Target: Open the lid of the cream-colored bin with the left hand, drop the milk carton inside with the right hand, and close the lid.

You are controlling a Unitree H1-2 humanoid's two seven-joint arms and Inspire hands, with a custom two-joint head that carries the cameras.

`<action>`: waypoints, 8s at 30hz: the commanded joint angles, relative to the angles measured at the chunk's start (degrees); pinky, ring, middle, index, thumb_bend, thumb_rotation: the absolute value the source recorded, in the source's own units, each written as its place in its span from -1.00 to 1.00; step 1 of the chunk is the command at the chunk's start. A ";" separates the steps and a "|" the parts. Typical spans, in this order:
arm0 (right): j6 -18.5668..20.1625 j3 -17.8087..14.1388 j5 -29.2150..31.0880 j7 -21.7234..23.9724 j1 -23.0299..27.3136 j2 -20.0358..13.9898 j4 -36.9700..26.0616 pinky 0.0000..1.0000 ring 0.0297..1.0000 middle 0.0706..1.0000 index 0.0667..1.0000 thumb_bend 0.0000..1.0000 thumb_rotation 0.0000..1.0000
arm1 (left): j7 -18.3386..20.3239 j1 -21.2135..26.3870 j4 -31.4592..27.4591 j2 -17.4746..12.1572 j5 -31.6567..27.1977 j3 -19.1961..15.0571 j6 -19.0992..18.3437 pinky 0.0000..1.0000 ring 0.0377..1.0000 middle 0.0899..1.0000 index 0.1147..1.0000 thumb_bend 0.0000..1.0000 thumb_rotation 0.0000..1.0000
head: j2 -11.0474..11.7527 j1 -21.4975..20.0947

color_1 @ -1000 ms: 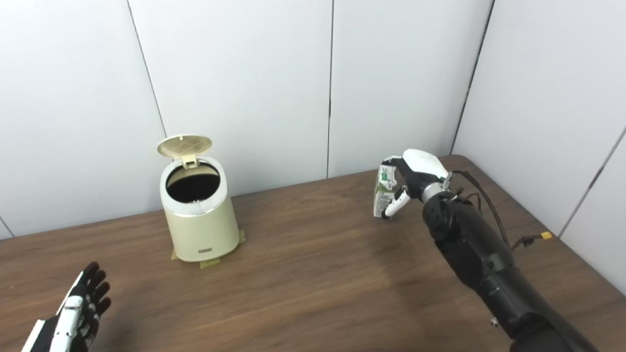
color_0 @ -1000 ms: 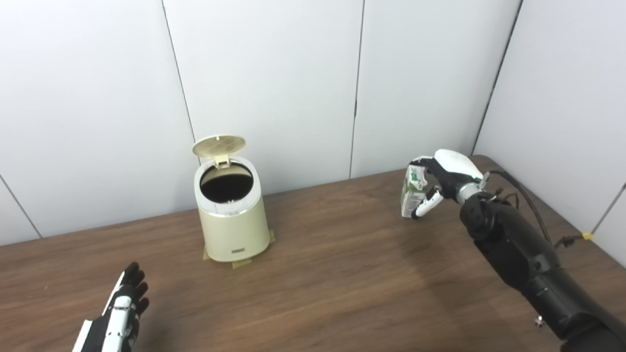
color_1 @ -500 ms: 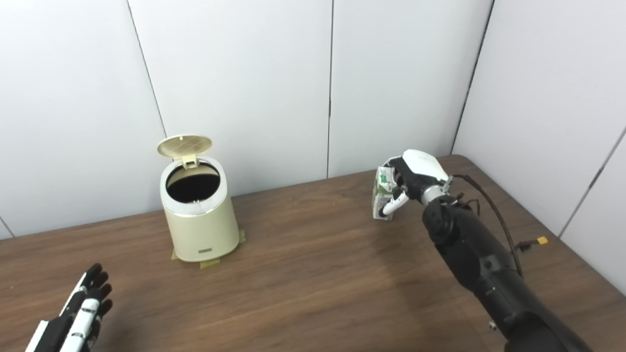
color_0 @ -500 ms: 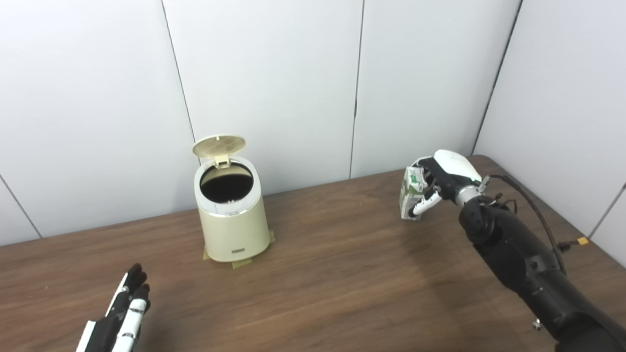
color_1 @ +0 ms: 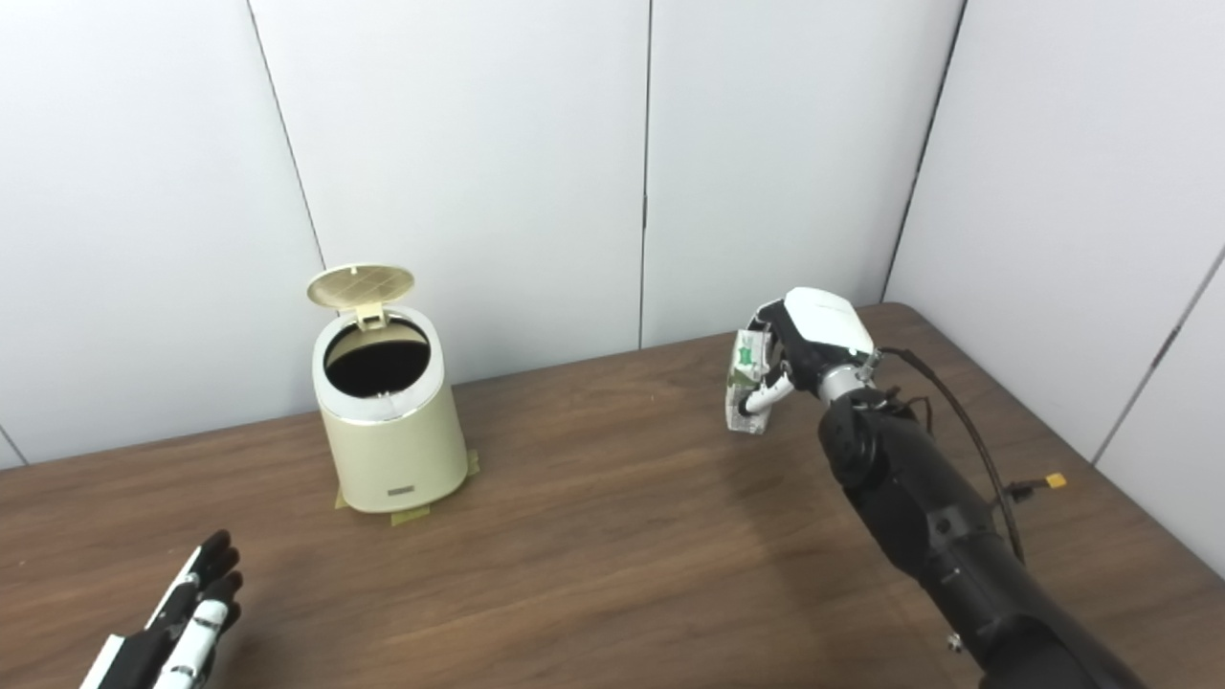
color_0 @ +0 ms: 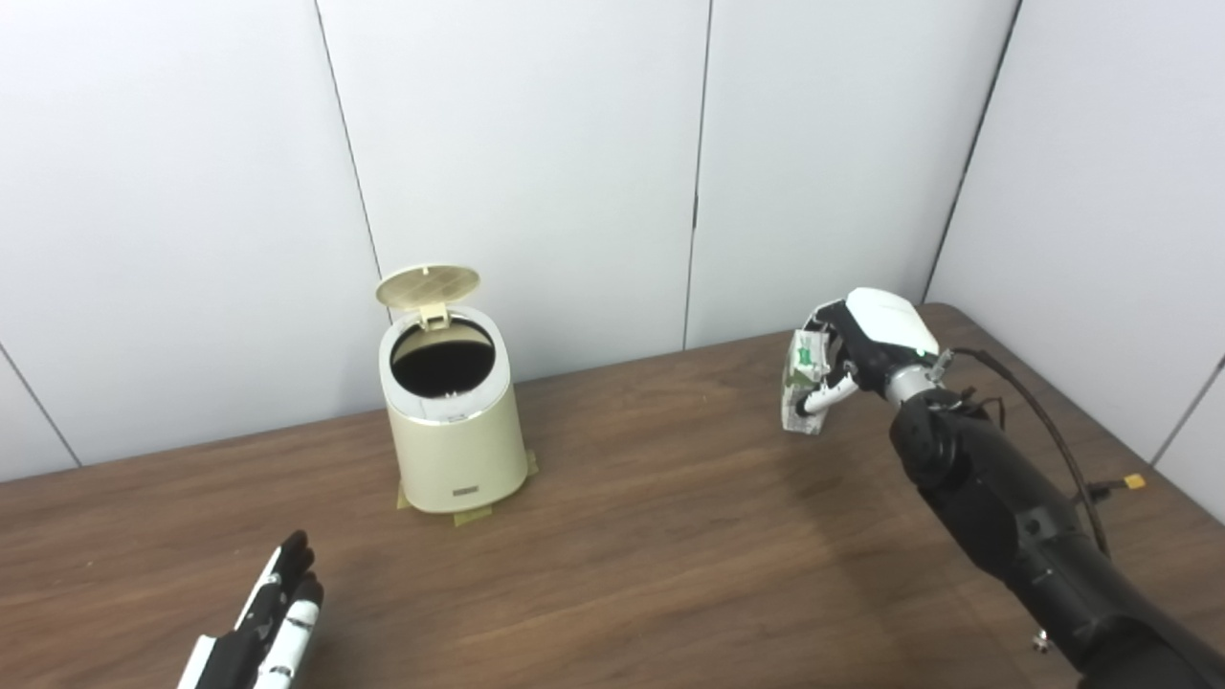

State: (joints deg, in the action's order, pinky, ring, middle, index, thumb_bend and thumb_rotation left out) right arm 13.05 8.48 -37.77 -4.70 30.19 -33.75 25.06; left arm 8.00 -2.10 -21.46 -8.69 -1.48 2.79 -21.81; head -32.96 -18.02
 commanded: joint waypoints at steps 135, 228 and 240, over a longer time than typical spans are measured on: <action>-3.26 3.13 -2.15 -5.32 8.53 26.16 -20.60 -0.20 0.02 0.15 0.16 0.49 -0.53 | -9.29 -0.06 0.63 13.49 7.06 2.17 8.08 1.00 1.00 0.97 1.00 -0.15 0.32 | 2.07 22.28; -8.44 -6.13 35.22 3.65 -23.87 35.02 -27.03 0.66 0.83 0.83 0.98 0.16 1.00 | 3.35 53.18 31.07 -17.20 58.65 25.51 30.56 0.76 0.68 0.53 0.50 0.00 1.00 | 7.57 21.68; -7.83 -5.98 35.23 3.55 -23.75 35.27 -27.78 0.68 0.85 0.82 0.97 0.16 1.00 | 2.87 47.89 29.72 -16.50 60.88 24.67 31.75 0.71 0.62 0.46 0.47 0.02 1.00 | 6.42 21.27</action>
State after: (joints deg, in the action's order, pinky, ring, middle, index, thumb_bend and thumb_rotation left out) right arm 5.14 2.20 -2.26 -1.17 4.93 0.95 -1.49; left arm 11.36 43.36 9.71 -24.92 59.30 28.50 9.94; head -26.45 3.25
